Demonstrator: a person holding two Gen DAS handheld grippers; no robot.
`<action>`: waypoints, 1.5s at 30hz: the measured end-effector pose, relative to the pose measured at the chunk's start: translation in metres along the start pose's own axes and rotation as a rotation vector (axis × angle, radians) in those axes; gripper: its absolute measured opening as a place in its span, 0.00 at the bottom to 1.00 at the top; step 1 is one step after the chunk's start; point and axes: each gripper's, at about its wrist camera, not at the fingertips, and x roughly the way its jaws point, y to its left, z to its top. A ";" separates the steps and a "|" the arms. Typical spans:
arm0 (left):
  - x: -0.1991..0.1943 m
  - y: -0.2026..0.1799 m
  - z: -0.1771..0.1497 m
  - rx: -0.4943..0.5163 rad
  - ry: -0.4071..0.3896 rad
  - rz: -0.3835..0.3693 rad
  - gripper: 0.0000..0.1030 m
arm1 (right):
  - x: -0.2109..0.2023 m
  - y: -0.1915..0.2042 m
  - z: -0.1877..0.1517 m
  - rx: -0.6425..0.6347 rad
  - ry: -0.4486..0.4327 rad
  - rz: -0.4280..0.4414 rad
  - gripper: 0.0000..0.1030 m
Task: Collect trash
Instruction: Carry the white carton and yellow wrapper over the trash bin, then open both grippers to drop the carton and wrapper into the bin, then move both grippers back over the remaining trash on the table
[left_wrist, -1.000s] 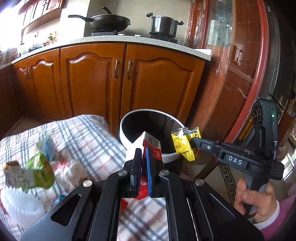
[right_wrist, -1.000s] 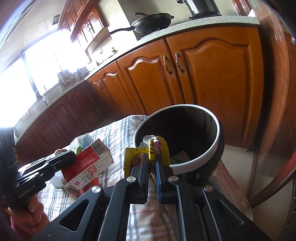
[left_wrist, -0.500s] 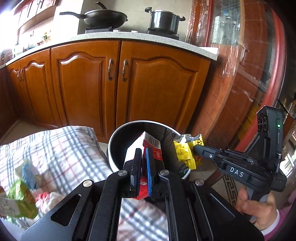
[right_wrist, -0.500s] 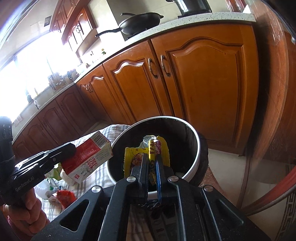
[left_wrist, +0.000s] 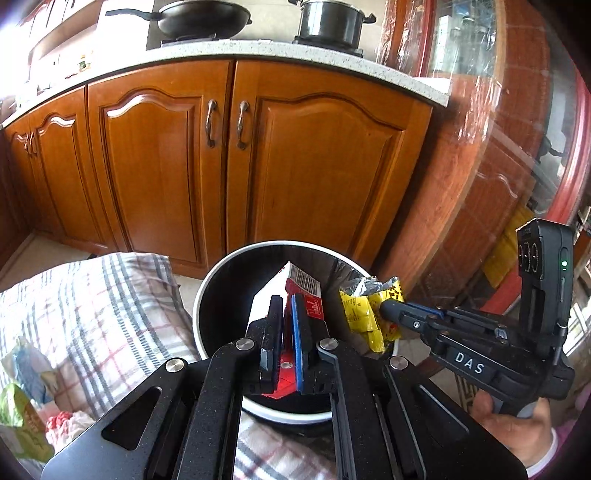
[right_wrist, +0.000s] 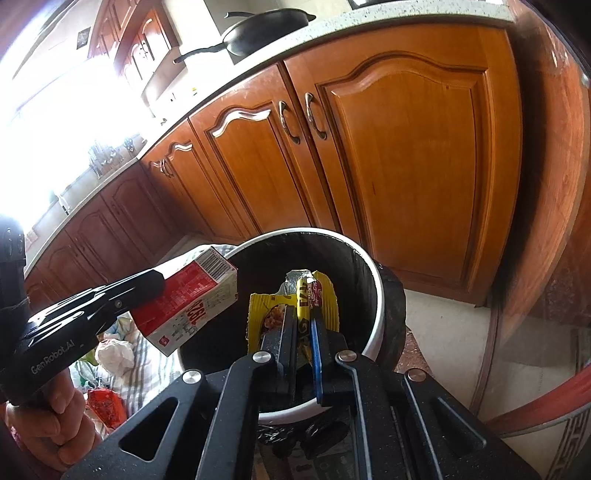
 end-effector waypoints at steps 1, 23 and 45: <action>0.003 0.000 0.000 -0.002 0.009 -0.003 0.05 | 0.001 -0.001 0.000 0.004 0.003 0.003 0.12; -0.064 0.034 -0.049 -0.125 -0.035 0.080 0.68 | -0.027 0.016 -0.020 0.039 -0.050 0.069 0.88; -0.182 0.098 -0.157 -0.261 -0.065 0.235 0.73 | -0.039 0.106 -0.100 -0.019 0.048 0.190 0.90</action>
